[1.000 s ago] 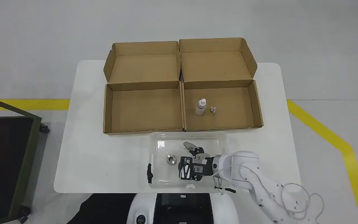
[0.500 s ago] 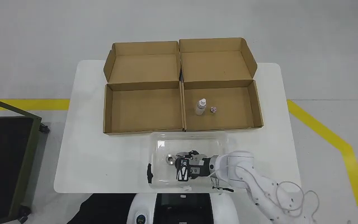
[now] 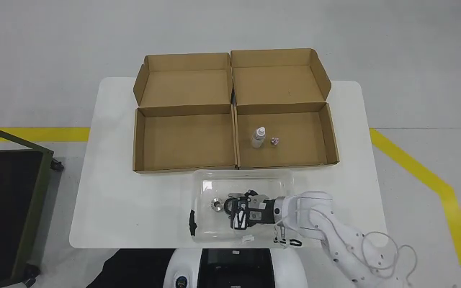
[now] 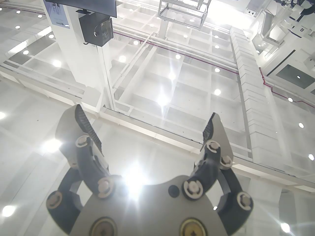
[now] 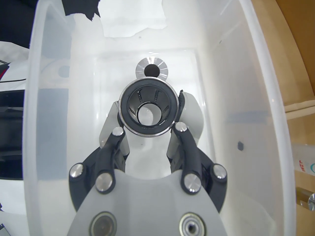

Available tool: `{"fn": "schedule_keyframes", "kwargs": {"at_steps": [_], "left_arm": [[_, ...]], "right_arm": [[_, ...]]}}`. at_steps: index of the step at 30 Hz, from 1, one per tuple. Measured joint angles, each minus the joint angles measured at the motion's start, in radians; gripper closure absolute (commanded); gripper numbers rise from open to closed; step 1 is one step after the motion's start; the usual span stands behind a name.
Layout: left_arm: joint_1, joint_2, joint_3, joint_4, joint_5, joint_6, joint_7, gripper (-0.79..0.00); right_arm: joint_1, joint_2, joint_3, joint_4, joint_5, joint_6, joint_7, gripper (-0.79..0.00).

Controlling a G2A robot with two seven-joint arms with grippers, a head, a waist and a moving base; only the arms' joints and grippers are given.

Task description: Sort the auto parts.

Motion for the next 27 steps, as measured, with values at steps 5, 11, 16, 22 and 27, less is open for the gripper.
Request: {"fn": "schedule_keyframes", "kwargs": {"at_steps": [5, 11, 16, 22, 27], "left_arm": [[0.0, 0.0, 0.0, 0.0, 0.0, 0.0, 0.0, -0.785], [0.0, 0.0, 0.0, 0.0, 0.0, 0.0, 0.0, -0.785], [0.0, 0.0, 0.0, 0.0, 0.0, 0.0, 0.0, -0.785], [0.0, 0.0, 0.0, 0.0, 0.0, 0.0, 0.0, -0.785], [0.0, 0.0, 0.0, 0.0, 0.0, 0.0, 0.0, -0.785]], "right_arm": [[-0.017, 0.009, 0.044, -0.014, 0.025, -0.002, -0.013, 0.0], [-0.041, 0.02, 0.11, -0.027, 0.096, -0.003, -0.066, 0.0], [-0.061, 0.025, 0.153, -0.042, 0.158, -0.016, -0.172, 0.0], [-0.079, 0.028, 0.173, -0.056, 0.242, -0.044, -0.274, 0.0], [-0.087, 0.028, 0.186, -0.082, 0.325, -0.055, -0.318, 0.0]]}}
